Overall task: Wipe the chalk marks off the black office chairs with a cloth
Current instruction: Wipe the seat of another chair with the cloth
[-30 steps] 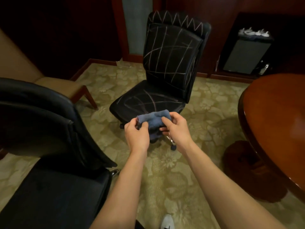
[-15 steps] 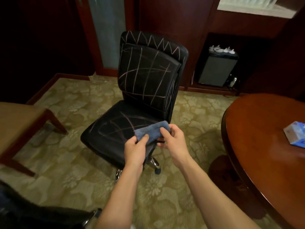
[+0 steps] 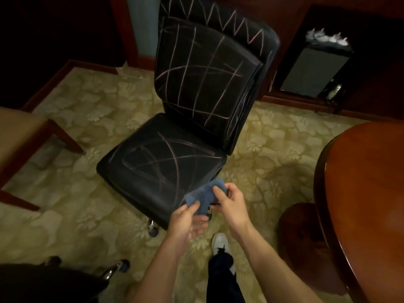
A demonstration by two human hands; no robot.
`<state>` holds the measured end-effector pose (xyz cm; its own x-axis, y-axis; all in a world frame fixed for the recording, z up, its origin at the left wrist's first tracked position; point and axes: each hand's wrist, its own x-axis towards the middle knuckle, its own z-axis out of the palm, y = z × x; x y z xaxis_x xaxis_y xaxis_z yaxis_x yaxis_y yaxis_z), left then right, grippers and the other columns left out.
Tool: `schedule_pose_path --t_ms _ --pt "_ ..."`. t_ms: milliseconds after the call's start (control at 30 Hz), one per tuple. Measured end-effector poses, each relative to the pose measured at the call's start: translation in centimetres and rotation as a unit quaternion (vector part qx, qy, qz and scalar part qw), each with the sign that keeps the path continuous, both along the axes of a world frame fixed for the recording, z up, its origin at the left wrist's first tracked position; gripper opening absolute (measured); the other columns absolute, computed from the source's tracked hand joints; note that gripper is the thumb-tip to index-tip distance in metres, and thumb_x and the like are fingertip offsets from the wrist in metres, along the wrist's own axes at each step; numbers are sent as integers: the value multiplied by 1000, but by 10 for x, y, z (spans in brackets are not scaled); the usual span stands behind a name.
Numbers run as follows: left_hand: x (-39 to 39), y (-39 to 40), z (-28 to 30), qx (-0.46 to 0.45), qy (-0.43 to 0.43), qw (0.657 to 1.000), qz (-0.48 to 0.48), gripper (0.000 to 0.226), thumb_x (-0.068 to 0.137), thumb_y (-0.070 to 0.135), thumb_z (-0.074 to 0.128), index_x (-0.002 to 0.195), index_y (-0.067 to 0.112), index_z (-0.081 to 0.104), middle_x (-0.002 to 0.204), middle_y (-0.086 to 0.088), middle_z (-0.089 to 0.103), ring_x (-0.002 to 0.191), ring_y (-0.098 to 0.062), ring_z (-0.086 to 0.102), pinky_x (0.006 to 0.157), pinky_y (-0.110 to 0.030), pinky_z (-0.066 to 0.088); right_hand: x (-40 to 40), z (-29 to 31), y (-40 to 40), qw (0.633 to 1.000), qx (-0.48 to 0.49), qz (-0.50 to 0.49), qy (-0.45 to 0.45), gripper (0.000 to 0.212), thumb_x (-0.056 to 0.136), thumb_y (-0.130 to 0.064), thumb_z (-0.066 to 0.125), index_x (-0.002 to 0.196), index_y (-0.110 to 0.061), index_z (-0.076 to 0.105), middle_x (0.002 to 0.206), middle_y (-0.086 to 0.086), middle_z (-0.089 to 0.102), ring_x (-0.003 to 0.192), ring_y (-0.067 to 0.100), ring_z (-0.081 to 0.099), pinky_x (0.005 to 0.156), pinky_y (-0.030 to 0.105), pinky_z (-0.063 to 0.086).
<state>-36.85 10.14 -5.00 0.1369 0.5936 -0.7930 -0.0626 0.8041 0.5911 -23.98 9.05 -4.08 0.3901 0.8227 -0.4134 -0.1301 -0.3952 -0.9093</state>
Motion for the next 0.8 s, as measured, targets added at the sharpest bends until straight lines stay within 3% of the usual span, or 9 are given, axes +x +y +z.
schedule_pose_path --t_ms 100,167,267,367,500,700,800 --pt "24 10 -16 -46 -33 998 26 6 100 29 59 103 24 60 88 -11 77 75 -27 75 66 -32 55 26 -22 18 999 -28 16 13 9 100 -13 55 92 -10 54 91 10 66 87 22 68 70 32 56" --pt "45 18 -27 -65 -33 994 84 11 98 25 62 106 17 63 95 -15 75 80 -30 73 68 -33 56 45 -35 30 998 -57 29 19 8 100 -12 56 92 -9 54 90 9 65 83 20 67 67 29 55" --pt "80 39 -40 -79 -39 985 146 13 98 17 62 107 8 63 89 -17 71 74 -28 67 58 -29 56 74 -54 50 996 -85 39 10 9 99 -12 57 92 -9 52 85 8 62 77 18 64 63 28 53" --pt "113 54 -53 -90 -19 980 179 17 99 9 58 116 5 59 93 -18 66 73 -26 62 50 -24 54 101 -74 65 993 -104 45 -11 9 99 -14 57 93 -9 53 89 16 63 81 28 66 69 41 56" --pt "139 62 -75 -74 24 978 192 11 98 4 58 109 3 60 93 -17 67 73 -26 64 49 -22 55 121 -98 75 991 -126 33 -20 7 98 -11 57 92 -8 54 95 26 66 90 41 67 76 54 57" --pt "158 66 -127 -83 66 979 174 25 98 2 58 123 -3 58 92 -11 67 76 -24 67 58 -26 56 132 -144 80 986 -165 16 -30 14 98 -11 56 85 -14 51 81 12 57 77 26 58 70 49 51" --pt "161 73 -152 -91 88 979 160 15 98 2 57 113 5 61 88 -9 66 76 -22 65 65 -28 53 133 -175 83 985 -170 2 -12 17 99 -8 54 84 -13 49 80 11 53 77 26 54 67 39 45"
